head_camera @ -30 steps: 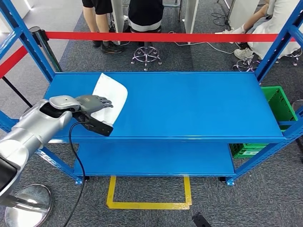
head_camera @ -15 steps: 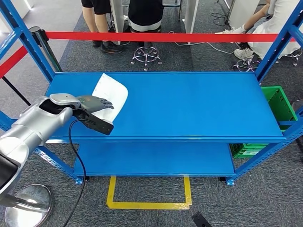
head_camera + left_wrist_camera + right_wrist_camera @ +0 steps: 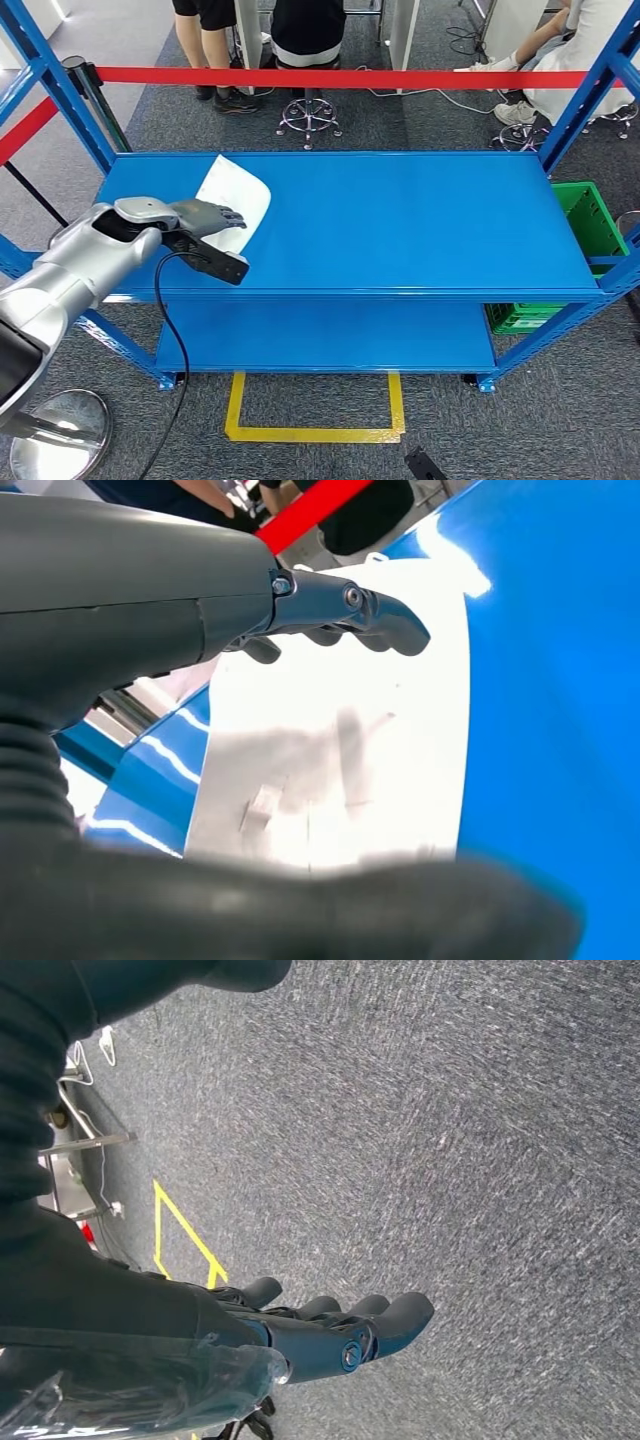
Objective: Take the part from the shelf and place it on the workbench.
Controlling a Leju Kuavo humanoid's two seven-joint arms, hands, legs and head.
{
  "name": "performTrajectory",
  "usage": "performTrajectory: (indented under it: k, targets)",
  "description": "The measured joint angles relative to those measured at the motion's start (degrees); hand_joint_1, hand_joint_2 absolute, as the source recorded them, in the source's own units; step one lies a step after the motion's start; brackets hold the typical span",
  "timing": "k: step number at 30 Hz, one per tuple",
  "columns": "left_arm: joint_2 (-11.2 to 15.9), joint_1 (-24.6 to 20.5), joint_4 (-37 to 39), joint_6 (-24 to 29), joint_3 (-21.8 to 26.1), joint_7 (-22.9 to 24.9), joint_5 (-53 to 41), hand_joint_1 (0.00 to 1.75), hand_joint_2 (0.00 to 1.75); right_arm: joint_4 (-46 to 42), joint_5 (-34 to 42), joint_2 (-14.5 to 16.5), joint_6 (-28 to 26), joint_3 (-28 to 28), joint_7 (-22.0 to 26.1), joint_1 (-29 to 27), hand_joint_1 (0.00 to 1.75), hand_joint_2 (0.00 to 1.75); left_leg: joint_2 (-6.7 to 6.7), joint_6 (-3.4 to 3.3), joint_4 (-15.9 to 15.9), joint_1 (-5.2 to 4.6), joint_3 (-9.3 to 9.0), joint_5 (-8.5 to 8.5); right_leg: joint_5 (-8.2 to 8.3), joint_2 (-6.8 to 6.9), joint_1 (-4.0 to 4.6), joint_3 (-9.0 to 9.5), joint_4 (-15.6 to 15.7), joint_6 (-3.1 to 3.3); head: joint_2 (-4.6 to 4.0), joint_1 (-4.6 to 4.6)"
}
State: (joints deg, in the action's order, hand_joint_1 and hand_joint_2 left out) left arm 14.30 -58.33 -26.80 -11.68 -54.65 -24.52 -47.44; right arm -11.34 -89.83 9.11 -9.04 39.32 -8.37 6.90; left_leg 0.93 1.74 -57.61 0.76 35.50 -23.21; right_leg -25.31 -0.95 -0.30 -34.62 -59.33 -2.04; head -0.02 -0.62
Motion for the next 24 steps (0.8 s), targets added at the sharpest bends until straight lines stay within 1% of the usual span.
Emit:
performTrajectory:
  k: [14,24]
  targets:
    - [0.0,0.0,0.0,0.6,-2.5,0.4,0.4,0.0,1.75,0.0,0.0,0.0,0.0,0.0,0.0,0.0,0.0,1.75,0.0,0.0,0.0,0.0,0.0,0.0,0.0,0.01,0.0,0.01,0.0,0.0,-0.01,-0.01]
    - [0.5,0.0,0.0,-0.6,-3.8,0.4,1.2,0.0,1.75,0.0,0.0,0.0,0.0,-0.1,0.0,0.0,0.0,1.75,0.0,0.0,0.0,0.0,0.01,0.0,0.0,0.01,0.0,0.01,0.0,0.0,-0.01,0.0]
